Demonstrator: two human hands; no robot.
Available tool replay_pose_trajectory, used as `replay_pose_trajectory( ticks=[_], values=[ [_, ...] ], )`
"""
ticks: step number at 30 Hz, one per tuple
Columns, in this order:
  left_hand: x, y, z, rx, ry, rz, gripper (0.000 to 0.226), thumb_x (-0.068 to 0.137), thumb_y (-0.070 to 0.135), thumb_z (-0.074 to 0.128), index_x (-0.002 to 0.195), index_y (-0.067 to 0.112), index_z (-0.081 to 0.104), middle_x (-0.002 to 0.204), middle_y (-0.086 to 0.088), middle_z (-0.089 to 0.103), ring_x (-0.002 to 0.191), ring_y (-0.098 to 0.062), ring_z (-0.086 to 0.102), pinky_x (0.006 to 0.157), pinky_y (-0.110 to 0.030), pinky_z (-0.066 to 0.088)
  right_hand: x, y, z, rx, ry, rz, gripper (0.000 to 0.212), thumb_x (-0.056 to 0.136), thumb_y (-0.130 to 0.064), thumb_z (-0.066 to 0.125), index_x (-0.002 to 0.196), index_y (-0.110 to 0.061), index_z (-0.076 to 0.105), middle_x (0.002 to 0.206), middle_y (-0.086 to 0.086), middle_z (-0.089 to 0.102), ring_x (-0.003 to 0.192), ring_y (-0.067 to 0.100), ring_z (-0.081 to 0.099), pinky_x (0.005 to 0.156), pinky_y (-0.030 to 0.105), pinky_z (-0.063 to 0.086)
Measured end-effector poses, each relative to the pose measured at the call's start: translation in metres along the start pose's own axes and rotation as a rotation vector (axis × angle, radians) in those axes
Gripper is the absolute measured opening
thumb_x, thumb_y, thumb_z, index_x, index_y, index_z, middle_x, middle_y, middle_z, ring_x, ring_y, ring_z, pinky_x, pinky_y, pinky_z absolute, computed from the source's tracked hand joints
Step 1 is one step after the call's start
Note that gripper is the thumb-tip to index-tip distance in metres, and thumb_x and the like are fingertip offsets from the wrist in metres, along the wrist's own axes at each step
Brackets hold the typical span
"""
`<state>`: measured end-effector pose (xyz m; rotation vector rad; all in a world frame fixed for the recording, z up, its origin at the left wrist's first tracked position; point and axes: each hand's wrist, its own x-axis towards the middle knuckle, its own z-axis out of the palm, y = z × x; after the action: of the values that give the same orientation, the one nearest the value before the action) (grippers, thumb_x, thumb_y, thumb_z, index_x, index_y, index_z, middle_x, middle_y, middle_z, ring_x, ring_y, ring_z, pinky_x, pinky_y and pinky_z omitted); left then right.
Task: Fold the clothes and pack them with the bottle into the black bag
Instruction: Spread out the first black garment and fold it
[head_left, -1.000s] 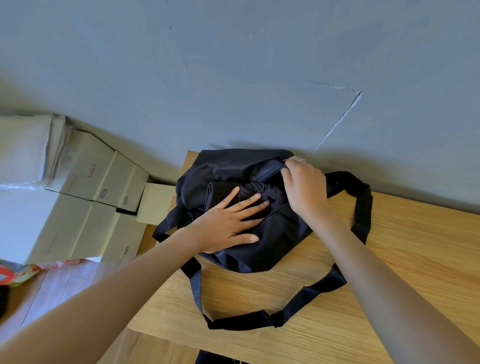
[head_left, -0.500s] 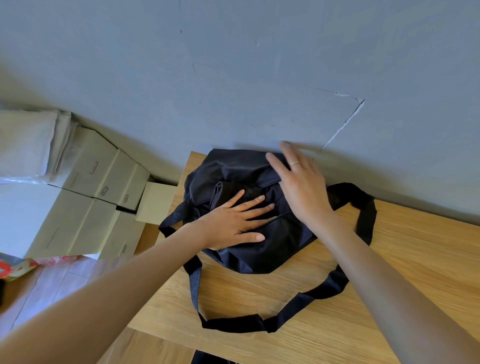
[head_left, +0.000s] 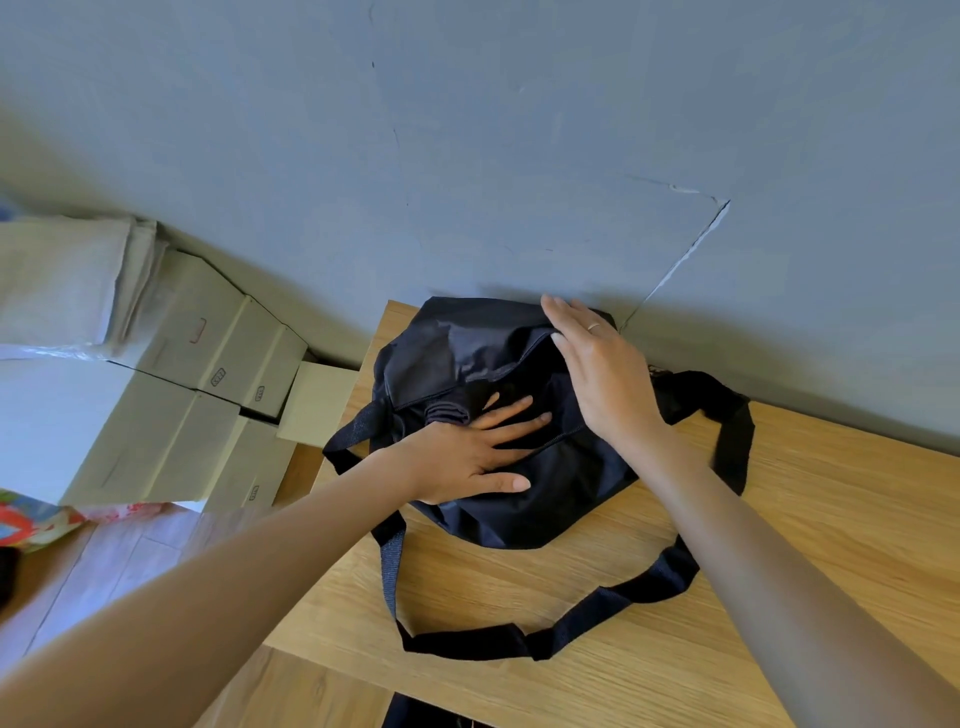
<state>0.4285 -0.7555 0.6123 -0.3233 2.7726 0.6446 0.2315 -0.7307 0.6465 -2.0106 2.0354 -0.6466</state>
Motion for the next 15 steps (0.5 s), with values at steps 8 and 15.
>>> replay_pose_trajectory(
  ticks=[8,15],
  values=[
    [-0.007,0.006,-0.012,0.012,0.062,-0.109,0.061,0.089,0.061,0.001,0.145,0.037,0.001,0.156,0.012,-0.002,0.144,-0.013,-0.013,0.116,-0.035,-0.015,-0.008,0.001,-0.005,-0.017,-0.001,-0.025,0.04,0.099,-0.025,0.04,0.136,-0.015,0.051,0.137,0.007,0.053,0.132,0.022,0.044,0.096,0.036,0.045],
    [-0.039,0.012,-0.007,0.032,0.008,-0.422,0.069,0.083,0.063,-0.012,0.147,0.042,0.003,0.158,0.005,-0.01,0.145,-0.019,-0.012,0.114,-0.048,0.015,-0.031,0.0,-0.005,-0.238,-0.118,-0.126,0.072,0.086,-0.013,0.065,0.148,-0.014,0.028,0.147,0.017,0.038,0.136,0.031,0.036,0.108,0.045,0.038]
  ],
)
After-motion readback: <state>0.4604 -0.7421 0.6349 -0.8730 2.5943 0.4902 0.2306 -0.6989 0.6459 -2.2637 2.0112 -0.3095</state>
